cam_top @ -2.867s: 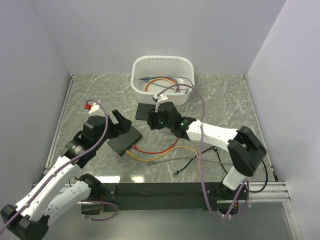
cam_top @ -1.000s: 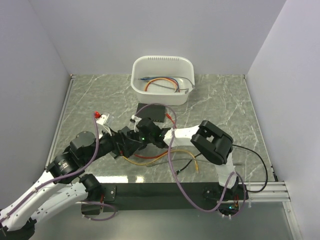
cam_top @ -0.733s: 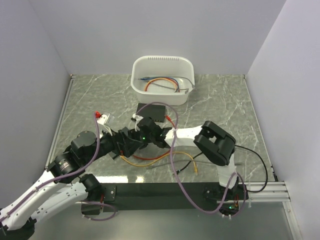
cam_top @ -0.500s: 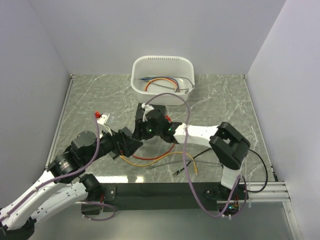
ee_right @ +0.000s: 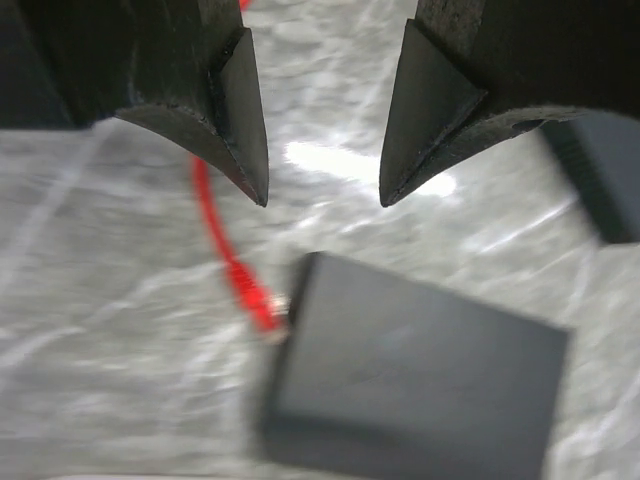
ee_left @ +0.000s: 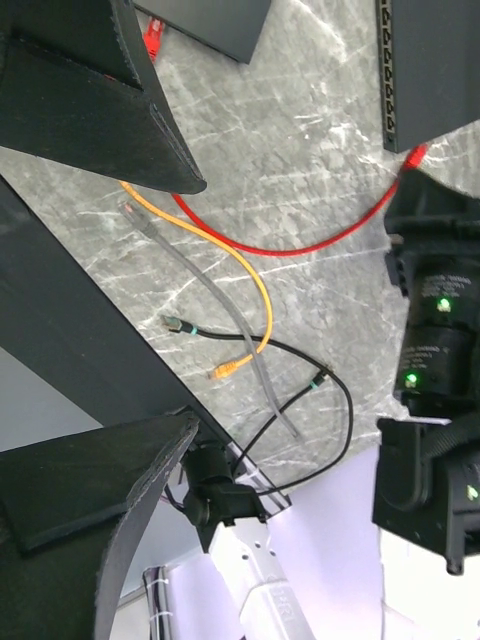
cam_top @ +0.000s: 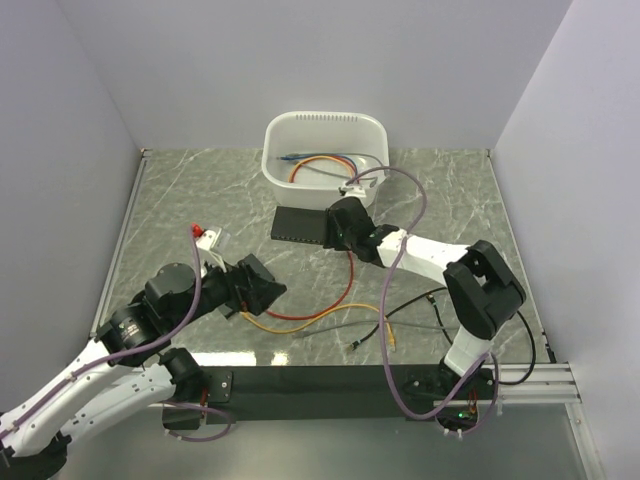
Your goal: Insert the plug into the switch port
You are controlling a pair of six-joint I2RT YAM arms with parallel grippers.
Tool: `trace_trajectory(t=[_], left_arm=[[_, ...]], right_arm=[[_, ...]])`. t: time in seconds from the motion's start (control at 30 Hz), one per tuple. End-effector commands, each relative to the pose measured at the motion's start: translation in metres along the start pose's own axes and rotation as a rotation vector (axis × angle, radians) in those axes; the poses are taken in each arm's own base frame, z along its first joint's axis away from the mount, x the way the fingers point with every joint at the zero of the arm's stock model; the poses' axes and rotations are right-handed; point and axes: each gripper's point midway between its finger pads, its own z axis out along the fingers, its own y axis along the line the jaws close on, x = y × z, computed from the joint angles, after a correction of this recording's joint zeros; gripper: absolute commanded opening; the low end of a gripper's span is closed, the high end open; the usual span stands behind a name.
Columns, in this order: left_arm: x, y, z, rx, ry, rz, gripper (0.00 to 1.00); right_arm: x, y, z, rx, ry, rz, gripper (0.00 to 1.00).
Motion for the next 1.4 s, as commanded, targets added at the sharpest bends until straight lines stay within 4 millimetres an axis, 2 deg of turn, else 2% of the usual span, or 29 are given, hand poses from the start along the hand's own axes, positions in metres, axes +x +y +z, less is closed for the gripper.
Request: trace_trajectory(t=[0.0,0.07,0.13,0.17,0.27,0.4,0.5,0.6,0.67,0.8,0.97,1.03,1.1,1.23,1.37], left_arm=[[-0.007,0.0,-0.002,-0.017,-0.026,-0.007,0.97],[-0.006,0.0,-0.002,-0.021,-0.025,-0.007,0.98],[-0.004,-0.001,-0.001,-0.023,-0.019,-0.007,0.97],[-0.003,0.001,0.0,-0.035,-0.013,-0.006,0.97],[-0.001,0.004,0.003,-0.053,-0.002,-0.004,0.97],[0.0,0.003,0.004,-0.057,0.005,-0.003,0.97],[0.001,0.006,0.005,-0.073,0.006,-0.003,0.97],[0.001,0.007,0.005,-0.081,0.001,-0.006,0.97],[0.001,0.005,0.004,-0.077,0.002,-0.005,0.97],[0.005,0.005,0.005,-0.084,0.015,-0.001,0.97],[0.007,0.006,0.006,-0.096,0.022,0.0,0.97],[0.007,0.004,0.005,-0.09,0.018,0.0,0.97],[0.007,0.004,0.003,-0.09,0.016,0.0,0.97],[0.007,0.002,0.001,-0.087,0.013,0.001,0.97],[0.009,0.002,0.002,-0.094,0.02,0.004,0.97]], right_arm=[[-0.014,-0.03,-0.012,0.147,-0.037,-0.025,0.55],[-0.014,-0.038,-0.027,0.198,-0.027,-0.047,0.53],[-0.012,-0.033,-0.042,0.183,-0.021,-0.072,0.52],[-0.006,-0.024,-0.056,0.141,-0.01,-0.101,0.52],[0.022,-0.016,-0.083,0.087,0.054,-0.168,0.54],[0.075,-0.001,-0.111,0.03,0.164,-0.274,0.57],[0.103,-0.008,-0.118,0.046,0.233,-0.297,0.58],[0.121,-0.017,-0.124,0.067,0.272,-0.282,0.59],[0.134,-0.014,-0.133,0.035,0.288,-0.285,0.59],[0.165,0.011,-0.15,-0.07,0.344,-0.345,0.59],[0.197,0.037,-0.152,-0.102,0.375,-0.472,0.59],[0.199,0.05,-0.15,-0.121,0.369,-0.494,0.59],[0.206,0.054,-0.145,-0.097,0.367,-0.534,0.59],[0.201,0.073,-0.143,-0.115,0.328,-0.587,0.59],[0.194,0.083,-0.139,-0.131,0.285,-0.609,0.6]])
